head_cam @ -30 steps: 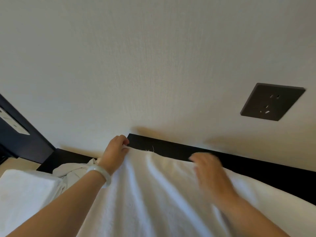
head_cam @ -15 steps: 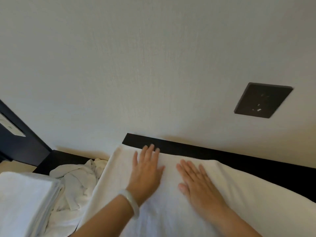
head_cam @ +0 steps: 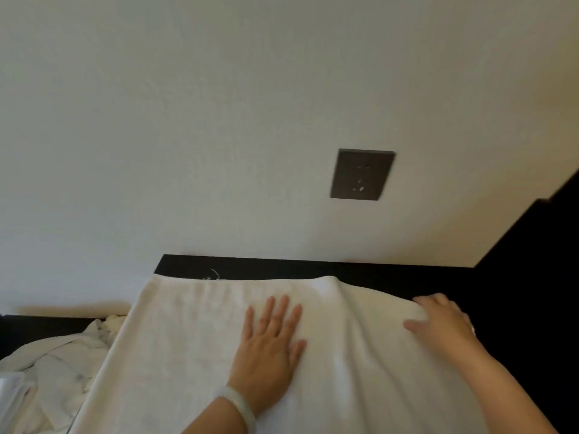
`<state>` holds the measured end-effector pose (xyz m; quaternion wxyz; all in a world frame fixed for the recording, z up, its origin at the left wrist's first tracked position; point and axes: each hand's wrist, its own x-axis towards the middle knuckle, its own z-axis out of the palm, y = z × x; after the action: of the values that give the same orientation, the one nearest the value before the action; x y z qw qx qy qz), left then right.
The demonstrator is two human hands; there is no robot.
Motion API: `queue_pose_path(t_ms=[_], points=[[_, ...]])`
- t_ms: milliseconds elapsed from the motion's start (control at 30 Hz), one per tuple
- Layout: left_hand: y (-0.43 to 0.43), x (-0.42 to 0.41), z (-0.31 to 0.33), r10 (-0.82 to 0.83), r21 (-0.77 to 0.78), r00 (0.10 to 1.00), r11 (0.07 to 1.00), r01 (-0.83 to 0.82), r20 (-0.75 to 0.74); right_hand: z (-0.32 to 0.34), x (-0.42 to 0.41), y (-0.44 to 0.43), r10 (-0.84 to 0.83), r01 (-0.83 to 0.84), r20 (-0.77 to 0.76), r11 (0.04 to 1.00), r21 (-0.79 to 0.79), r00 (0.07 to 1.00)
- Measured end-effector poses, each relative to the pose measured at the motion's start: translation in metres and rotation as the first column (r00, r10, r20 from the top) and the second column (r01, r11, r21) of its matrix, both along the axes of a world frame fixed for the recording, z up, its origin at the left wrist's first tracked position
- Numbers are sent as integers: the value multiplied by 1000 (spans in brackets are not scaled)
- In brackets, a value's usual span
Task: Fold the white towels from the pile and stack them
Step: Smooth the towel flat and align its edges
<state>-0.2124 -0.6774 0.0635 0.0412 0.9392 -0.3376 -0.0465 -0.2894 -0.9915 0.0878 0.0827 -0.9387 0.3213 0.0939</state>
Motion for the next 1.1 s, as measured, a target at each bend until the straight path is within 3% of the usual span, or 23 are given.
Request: queue_pose_path(t_ms=[67,133,233,300,367,433,467,533,600,633,700,767,867,1033,1100], points=[[-2,0,0,17,0,999,1000,-17,-32,10,-5,-7,-9,9,-11,999,31,1000],[-1,3,5,27,-14,998,999,-28,-64,19,-9,-2,52,-58,112,997,45,992],[-9,2,13,59,-218,992,972,-83,-112,36,-30,21,303,-284,308,953,-106,902],[-17,-10,31,14,-348,1000,937,-22,-26,44,-56,49,490,-443,288,870,-215,823],[-25,-25,44,-85,-400,996,912,92,35,44,-84,76,615,-581,209,788,-203,761],[-32,-40,48,-198,-400,980,897,187,15,39,-107,90,711,-709,50,703,-58,701],[-35,-46,46,-245,-383,969,899,214,-35,32,-117,87,721,-723,55,689,49,691],[-37,-54,36,-297,-330,945,913,240,-136,28,-129,77,582,-599,140,776,199,801],[-38,-60,24,-328,-264,927,925,275,-184,28,-134,66,305,-376,322,908,186,896],[-38,-62,19,-339,-245,922,925,290,-187,28,-133,61,157,-229,369,960,159,916],[-37,-63,13,-341,-254,924,922,293,-171,27,-128,56,-68,-4,344,979,204,937],[-38,-63,12,-323,-273,933,922,273,-159,24,-122,57,-113,33,204,933,358,972],[-42,-61,13,-273,-265,952,936,230,-137,23,-117,63,-45,25,28,862,506,999],[-40,-49,18,-30,-237,1000,971,28,-7,33,-94,29,-110,-14,225,872,489,968],[-45,-38,23,37,-285,999,957,-44,-30,42,-77,1,-148,-5,311,898,440,939]])
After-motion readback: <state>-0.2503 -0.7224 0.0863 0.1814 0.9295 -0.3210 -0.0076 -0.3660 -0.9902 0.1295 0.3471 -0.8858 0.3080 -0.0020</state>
